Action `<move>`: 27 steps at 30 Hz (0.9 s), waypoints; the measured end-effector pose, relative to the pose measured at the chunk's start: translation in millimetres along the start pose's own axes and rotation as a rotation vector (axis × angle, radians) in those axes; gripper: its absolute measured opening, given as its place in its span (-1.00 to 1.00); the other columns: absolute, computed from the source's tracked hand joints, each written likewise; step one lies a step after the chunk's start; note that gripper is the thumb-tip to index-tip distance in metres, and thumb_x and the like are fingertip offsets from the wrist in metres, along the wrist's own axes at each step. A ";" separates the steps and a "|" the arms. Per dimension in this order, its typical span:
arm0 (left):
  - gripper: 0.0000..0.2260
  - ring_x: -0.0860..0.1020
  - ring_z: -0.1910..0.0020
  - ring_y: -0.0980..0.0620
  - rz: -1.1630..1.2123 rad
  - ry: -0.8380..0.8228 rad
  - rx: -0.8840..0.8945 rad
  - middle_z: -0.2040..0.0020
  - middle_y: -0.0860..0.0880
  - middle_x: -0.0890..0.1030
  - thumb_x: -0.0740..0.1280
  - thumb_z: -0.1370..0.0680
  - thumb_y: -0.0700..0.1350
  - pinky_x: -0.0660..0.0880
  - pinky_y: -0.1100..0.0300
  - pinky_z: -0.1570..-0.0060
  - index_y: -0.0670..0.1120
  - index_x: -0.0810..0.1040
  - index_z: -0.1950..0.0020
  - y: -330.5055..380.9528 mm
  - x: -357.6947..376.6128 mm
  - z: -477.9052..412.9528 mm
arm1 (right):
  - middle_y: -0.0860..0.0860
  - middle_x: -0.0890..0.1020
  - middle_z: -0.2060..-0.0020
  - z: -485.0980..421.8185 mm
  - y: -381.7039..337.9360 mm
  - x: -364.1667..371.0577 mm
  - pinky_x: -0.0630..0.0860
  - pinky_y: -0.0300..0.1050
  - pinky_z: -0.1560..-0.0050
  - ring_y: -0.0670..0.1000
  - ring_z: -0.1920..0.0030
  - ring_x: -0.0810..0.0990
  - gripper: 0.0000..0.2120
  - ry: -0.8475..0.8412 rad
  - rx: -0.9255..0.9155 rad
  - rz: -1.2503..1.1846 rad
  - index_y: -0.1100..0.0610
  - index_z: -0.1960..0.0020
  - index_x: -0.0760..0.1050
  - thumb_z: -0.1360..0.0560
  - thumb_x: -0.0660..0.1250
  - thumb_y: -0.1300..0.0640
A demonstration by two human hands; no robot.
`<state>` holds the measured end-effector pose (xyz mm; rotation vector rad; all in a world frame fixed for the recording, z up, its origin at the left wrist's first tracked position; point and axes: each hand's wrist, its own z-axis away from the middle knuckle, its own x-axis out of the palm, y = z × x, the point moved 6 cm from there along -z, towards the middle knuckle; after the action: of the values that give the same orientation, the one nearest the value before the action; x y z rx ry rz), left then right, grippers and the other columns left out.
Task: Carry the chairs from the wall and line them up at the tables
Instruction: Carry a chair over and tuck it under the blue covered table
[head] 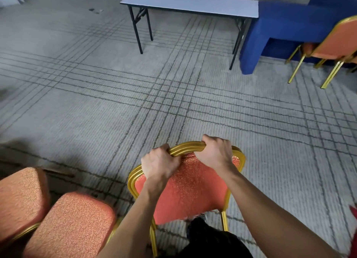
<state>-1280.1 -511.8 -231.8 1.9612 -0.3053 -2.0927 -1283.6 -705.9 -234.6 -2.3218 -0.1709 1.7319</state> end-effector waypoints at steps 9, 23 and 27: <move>-0.68 0.62 0.16 -0.14 -0.034 0.005 0.069 0.30 0.00 0.60 0.31 -0.43 0.23 0.38 0.12 0.24 0.02 0.39 0.32 76.8 -5.0 -87.3 | -0.01 0.52 0.56 -83.4 61.7 -4.8 0.42 -0.11 0.37 0.15 0.51 0.55 -0.66 0.043 0.007 -0.069 0.06 0.37 0.39 -0.32 0.36 -0.18; -0.72 0.61 0.21 -0.12 -0.121 0.021 0.319 0.29 -0.01 0.64 0.35 -0.37 0.19 0.35 0.14 0.26 0.03 0.37 0.31 197.9 11.7 -239.3 | -0.02 0.51 0.56 -220.7 159.4 -9.0 0.43 -0.11 0.40 0.15 0.52 0.54 -0.77 0.164 0.133 -0.092 0.08 0.38 0.45 -0.21 0.35 -0.08; -0.72 0.62 0.20 -0.11 -0.078 0.008 0.410 0.26 0.00 0.65 0.35 -0.38 0.21 0.46 0.13 0.22 0.04 0.40 0.28 241.8 26.7 -310.9 | -0.01 0.44 0.60 -278.2 196.6 -5.2 0.37 -0.16 0.46 0.14 0.57 0.48 -0.71 0.210 0.209 -0.028 0.09 0.42 0.41 -0.20 0.23 -0.15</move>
<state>-961.1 -742.1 -199.8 2.2327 -0.7165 -2.2066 -1028.9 -930.4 -205.9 -2.3136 0.0144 1.4063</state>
